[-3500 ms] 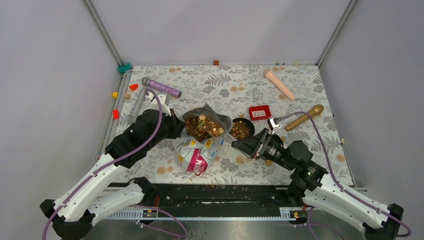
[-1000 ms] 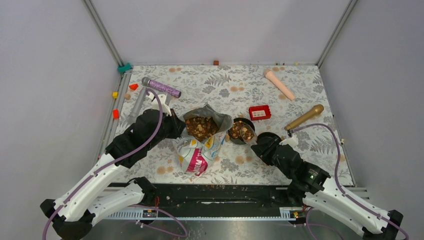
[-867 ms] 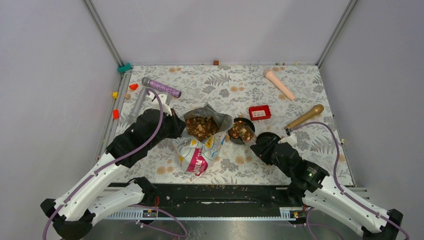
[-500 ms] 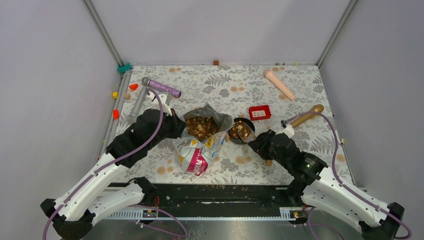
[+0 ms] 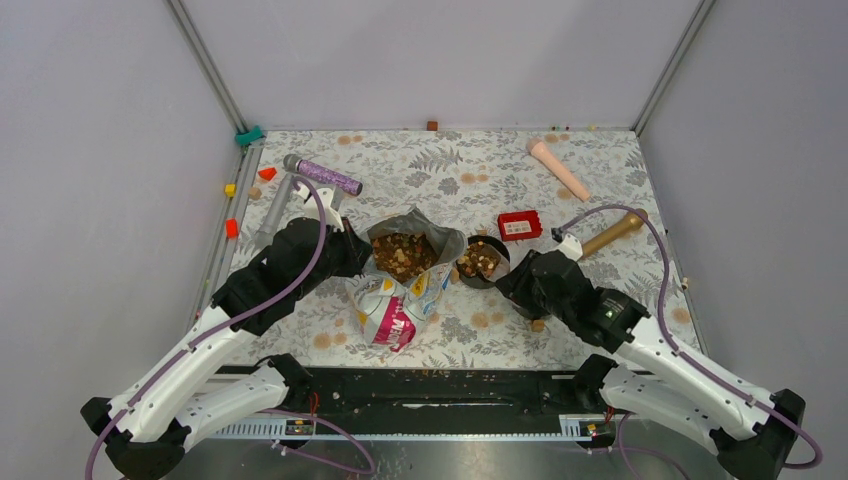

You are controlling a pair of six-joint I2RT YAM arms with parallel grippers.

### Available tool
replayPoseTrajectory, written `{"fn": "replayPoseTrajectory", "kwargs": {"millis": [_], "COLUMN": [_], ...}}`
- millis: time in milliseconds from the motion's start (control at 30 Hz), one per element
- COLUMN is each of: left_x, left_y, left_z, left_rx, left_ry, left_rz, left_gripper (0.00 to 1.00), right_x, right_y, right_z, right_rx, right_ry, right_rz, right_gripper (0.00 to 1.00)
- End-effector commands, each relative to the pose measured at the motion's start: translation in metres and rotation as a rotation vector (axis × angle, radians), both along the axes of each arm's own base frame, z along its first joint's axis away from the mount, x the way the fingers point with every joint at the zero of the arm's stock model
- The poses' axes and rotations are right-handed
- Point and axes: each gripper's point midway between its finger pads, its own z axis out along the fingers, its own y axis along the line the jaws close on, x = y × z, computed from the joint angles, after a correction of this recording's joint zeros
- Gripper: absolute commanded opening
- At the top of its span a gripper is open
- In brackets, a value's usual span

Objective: Serve the pet food
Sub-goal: Pour the pet food into the pet food bowl.

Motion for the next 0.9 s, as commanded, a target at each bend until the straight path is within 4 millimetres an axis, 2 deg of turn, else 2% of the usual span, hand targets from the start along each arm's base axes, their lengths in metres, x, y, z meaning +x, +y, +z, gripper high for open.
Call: {"fn": "replayPoseTrajectory", "kwargs": {"millis": [0, 400, 867], "left_x": [0.003, 0.003, 0.003], "left_y": [-0.014, -0.013, -0.014], "left_z": [0.031, 0.031, 0.031], "left_rx": [-0.097, -0.097, -0.097], "left_ry": [-0.077, -0.080, -0.077], "left_rz": [-0.041, -0.038, -0.043], "left_gripper": [0.00, 0.00, 0.00], "right_x": [0.007, 0.015, 0.018], "right_y": [0.002, 0.005, -0.014], "right_z": [0.019, 0.020, 0.020], "right_rx": [-0.045, -0.088, -0.257], "right_ry": [-0.023, 0.004, 0.030], "right_rz": [0.043, 0.080, 0.100], "right_gripper": [0.00, 0.00, 0.00]}}
